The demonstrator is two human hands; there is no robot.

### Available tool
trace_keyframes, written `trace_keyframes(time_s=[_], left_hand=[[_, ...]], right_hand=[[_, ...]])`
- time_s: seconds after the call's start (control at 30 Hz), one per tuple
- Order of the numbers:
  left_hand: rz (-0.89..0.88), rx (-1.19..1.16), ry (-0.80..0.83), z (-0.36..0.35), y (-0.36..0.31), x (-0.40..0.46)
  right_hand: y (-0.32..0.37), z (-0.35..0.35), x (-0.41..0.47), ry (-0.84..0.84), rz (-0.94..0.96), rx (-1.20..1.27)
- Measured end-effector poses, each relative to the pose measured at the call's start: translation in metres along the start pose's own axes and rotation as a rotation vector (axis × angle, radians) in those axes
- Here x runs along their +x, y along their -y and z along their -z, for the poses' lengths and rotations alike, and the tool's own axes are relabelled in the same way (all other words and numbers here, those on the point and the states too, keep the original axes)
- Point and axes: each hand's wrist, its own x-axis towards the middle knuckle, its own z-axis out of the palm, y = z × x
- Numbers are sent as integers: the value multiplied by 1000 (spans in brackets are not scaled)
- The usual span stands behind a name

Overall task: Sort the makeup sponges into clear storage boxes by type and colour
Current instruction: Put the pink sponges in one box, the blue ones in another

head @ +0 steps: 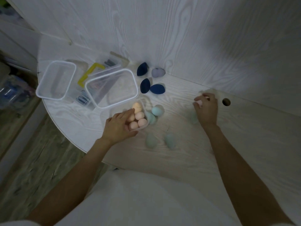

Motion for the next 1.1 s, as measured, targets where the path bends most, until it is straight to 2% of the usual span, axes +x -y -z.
trace_keyframes(time_s=[0.13, 0.27, 0.4, 0.57, 0.67, 0.73, 0.83, 1.0, 1.1], left_hand=[[-21, -10, 2, 2, 0, -4], [-55, -14, -7, 2, 10, -8], [-70, -4, -31, 1, 21, -11], [-149, -1, -141, -4, 29, -20], [-186, -14, -193, -8, 29, -22], [-182, -24, -216, -8, 29, -22], [-175, -31, -217, -8, 29, -23], [-185, -25, -182, -5, 30, -22], [-192, 1, -174, -2, 30, -22]], right_hand=[[58, -7, -40, 55, 69, 208], [114, -27, -58, 284, 5, 394], [150, -44, -55, 309, 143, 439], [180, -68, -48, 324, 465, 239], [187, -82, -44, 389, 785, -29], [186, -89, -43, 421, 933, -177], [182, -93, -44, 450, 1000, -272], [187, -89, -38, 365, 962, -497], [193, -90, -37, 416, 1005, -695]])
